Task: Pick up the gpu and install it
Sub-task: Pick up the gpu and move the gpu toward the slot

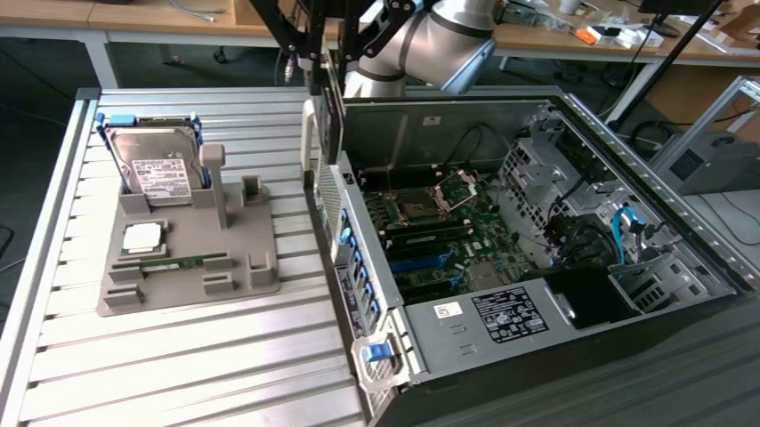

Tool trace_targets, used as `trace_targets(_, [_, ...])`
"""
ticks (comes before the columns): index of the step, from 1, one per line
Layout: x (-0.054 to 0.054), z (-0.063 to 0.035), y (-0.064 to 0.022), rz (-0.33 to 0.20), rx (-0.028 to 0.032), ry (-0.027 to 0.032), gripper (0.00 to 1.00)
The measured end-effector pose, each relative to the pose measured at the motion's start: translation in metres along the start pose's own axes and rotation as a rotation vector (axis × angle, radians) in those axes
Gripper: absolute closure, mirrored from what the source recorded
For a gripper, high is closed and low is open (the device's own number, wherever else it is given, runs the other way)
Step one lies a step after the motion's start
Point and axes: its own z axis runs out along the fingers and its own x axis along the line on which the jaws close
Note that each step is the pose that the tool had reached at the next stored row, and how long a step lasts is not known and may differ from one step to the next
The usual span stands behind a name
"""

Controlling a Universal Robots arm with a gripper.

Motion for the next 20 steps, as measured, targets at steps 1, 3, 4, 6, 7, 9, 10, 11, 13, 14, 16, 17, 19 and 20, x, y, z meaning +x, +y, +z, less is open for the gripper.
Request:
trace_targets(1, [-0.0004,0.0000,0.0000,0.000,0.0001,0.0001,0.73])
trace_targets(3, [-0.0012,0.0002,-0.0001,0.000,0.0001,0.0000,0.73])
trace_targets(4, [-0.0017,0.0003,-0.0002,0.000,0.0002,0.0000,0.73])
trace_targets(6, [-0.0029,0.0005,-0.0003,0.000,0.0004,0.0000,0.73])
trace_targets(7, [-0.0038,0.0007,-0.0004,0.000,0.0004,0.0000,0.73])
trace_targets(9, [-0.0046,0.0008,-0.0004,0.000,0.0005,0.0001,0.73])
trace_targets(10, [-0.0052,0.0009,-0.0005,0.000,0.0006,0.0000,0.73])
trace_targets(11, [-0.0056,0.0010,-0.0005,0.000,0.0007,0.0000,0.73])
trace_targets(13, [-0.0066,0.0011,-0.0006,0.000,0.0007,0.0000,0.73])
trace_targets(14, [-0.0070,0.0012,-0.0006,0.000,0.0008,0.0000,0.73])
trace_targets(16, [-0.0080,0.0014,-0.0007,0.000,0.0010,0.0000,0.73])
trace_targets(17, [-0.0085,0.0015,-0.0008,0.000,0.0010,-0.0001,0.73])
trace_targets(19, [-0.0095,0.0017,-0.0009,0.000,0.0011,0.0000,0.73])
trace_targets(20, [-0.0102,0.0019,-0.0010,0.000,0.0012,-0.0001,0.73])
